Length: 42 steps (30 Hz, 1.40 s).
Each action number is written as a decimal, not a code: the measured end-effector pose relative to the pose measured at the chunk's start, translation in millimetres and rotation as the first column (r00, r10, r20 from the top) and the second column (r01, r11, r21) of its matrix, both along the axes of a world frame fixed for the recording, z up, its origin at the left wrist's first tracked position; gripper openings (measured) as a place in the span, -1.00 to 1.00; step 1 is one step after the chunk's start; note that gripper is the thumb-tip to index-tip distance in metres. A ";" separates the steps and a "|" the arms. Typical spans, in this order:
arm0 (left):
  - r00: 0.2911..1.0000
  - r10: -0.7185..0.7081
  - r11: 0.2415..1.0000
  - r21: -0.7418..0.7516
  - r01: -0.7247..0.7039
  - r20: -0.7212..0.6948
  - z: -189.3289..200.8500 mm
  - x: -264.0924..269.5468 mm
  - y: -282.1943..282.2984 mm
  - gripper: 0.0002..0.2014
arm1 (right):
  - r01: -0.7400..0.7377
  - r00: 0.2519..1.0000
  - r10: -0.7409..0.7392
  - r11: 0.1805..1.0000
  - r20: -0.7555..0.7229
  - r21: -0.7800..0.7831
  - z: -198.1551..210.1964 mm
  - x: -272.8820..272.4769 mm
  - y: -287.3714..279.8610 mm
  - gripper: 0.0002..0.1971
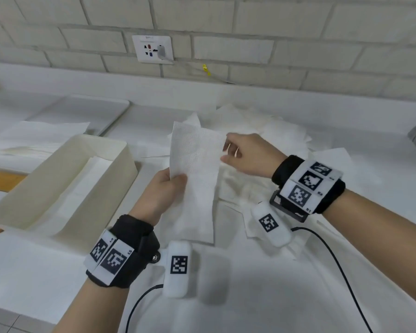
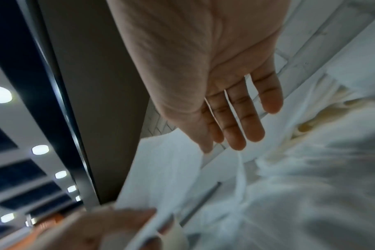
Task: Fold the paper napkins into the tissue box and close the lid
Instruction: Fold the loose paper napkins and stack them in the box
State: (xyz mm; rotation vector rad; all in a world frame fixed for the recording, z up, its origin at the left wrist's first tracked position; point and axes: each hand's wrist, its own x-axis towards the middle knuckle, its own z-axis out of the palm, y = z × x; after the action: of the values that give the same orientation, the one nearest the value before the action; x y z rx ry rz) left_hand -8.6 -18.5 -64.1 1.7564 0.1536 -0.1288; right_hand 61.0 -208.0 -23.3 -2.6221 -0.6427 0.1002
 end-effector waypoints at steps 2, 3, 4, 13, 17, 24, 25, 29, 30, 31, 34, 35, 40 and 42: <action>1.000 0.006 1.000 0.016 -0.006 -0.021 -1.4 0.4 1.3 -0.73 | -0.095 0.995 0.093 0.962 -0.022 -0.257 -14.1 0.0 1.3 -0.65; 1.000 0.011 1.000 0.015 -0.011 -0.027 -1.2 0.4 1.1 -0.74 | -0.148 0.989 0.143 0.911 -0.041 -0.385 -21.8 0.0 2.8 -0.56; 0.999 0.017 1.000 0.017 -0.016 -0.030 -1.1 0.8 0.5 -0.75 | -0.186 0.982 0.181 0.854 -0.059 -0.486 -29.3 -0.3 4.2 -0.47; 0.998 0.025 1.000 0.001 -0.025 -0.052 -1.2 1.9 -3.1 -0.77 | -0.108 0.968 0.223 0.782 0.113 -0.614 -53.8 -1.4 11.9 -0.60; 0.996 0.060 0.998 -0.003 -0.061 -0.071 -5.5 6.9 -6.6 -0.83 | -0.126 0.970 0.222 0.801 0.095 -0.585 -53.5 -1.3 10.6 -0.46; 0.997 0.056 0.998 0.002 -0.056 -0.055 -7.6 13.6 -14.8 -0.80 | -0.106 0.959 0.242 0.785 0.144 -0.611 -53.0 -9.4 15.0 -0.59; 0.997 0.056 0.998 -0.002 -0.056 -0.054 -7.5 14.1 -15.5 -0.80 | -0.099 0.959 0.235 0.800 0.156 -0.592 -52.0 -9.3 16.0 -0.69; 0.996 0.071 0.997 -0.032 -0.073 -0.054 -9.0 15.7 -17.1 -0.79 | -0.085 0.965 0.221 0.769 0.139 -0.633 -45.8 -7.2 16.8 -0.90; 0.996 0.074 0.997 -0.035 -0.076 -0.055 -9.5 15.8 -17.5 -0.78 | -0.092 0.964 0.230 0.759 0.132 -0.644 -45.5 -7.0 16.5 -0.90; 0.996 0.075 0.996 -0.035 -0.077 -0.054 -10.4 16.4 -17.7 -0.78 | -0.096 0.965 0.231 0.758 0.128 -0.645 -46.3 -6.6 16.1 -0.91; 0.995 0.084 0.996 -0.020 -0.085 -0.045 -11.8 16.9 -17.8 -0.78 | -0.070 0.972 0.190 0.799 0.140 -0.597 -45.6 -2.2 15.5 -0.77; 0.995 0.094 0.995 -0.023 -0.095 -0.042 -12.5 17.2 -17.2 -0.77 | -0.057 0.980 0.152 0.834 0.130 -0.549 -44.0 0.9 14.9 -0.80; 0.987 0.160 0.986 -0.039 -0.161 -0.027 -13.8 18.7 -13.4 -0.80 | 0.005 1.000 -0.003 0.994 0.019 -0.110 -32.7 7.7 4.6 -0.70; 0.977 0.211 0.975 -0.062 -0.212 -0.016 -15.3 20.6 -11.7 -0.84 | 0.043 0.998 -0.042 0.999 0.049 -0.007 -28.0 6.5 1.9 -0.71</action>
State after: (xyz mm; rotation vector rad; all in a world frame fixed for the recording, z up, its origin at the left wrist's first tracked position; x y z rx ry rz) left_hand 12.0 -30.2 -79.4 1.6649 0.3387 0.0126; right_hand 67.4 -206.0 -51.4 -2.6515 -0.6034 0.0264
